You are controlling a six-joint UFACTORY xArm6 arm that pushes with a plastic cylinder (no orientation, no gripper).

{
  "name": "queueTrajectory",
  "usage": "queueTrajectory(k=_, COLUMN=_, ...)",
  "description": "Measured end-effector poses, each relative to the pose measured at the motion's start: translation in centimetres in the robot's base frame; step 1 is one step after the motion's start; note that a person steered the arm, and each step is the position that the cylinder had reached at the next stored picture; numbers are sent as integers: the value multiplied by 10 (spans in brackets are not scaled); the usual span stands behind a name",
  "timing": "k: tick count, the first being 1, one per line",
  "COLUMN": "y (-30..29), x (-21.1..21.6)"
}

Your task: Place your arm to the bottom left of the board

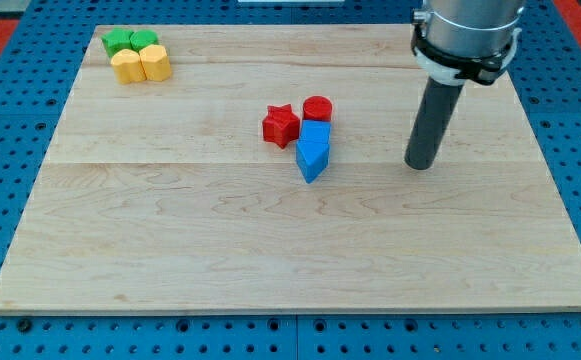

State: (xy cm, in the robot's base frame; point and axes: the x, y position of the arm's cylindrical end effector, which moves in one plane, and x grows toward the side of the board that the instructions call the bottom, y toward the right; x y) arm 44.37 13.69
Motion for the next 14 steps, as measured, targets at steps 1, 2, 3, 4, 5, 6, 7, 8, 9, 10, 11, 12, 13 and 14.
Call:
queueTrajectory(k=1, y=-22, x=0)
queueTrajectory(k=2, y=-25, x=0)
queueTrajectory(k=3, y=-15, x=11)
queueTrajectory(k=4, y=12, x=55)
queueTrajectory(k=5, y=-4, x=86)
queueTrajectory(k=6, y=-21, x=93)
queueTrajectory(k=7, y=-29, x=93)
queueTrajectory(k=8, y=-31, x=93)
queueTrajectory(k=9, y=-31, x=93)
queueTrajectory(k=10, y=-33, x=93)
queueTrajectory(k=11, y=-36, x=93)
queueTrajectory(k=12, y=-41, x=93)
queueTrajectory(k=13, y=-49, x=93)
queueTrajectory(k=14, y=-55, x=93)
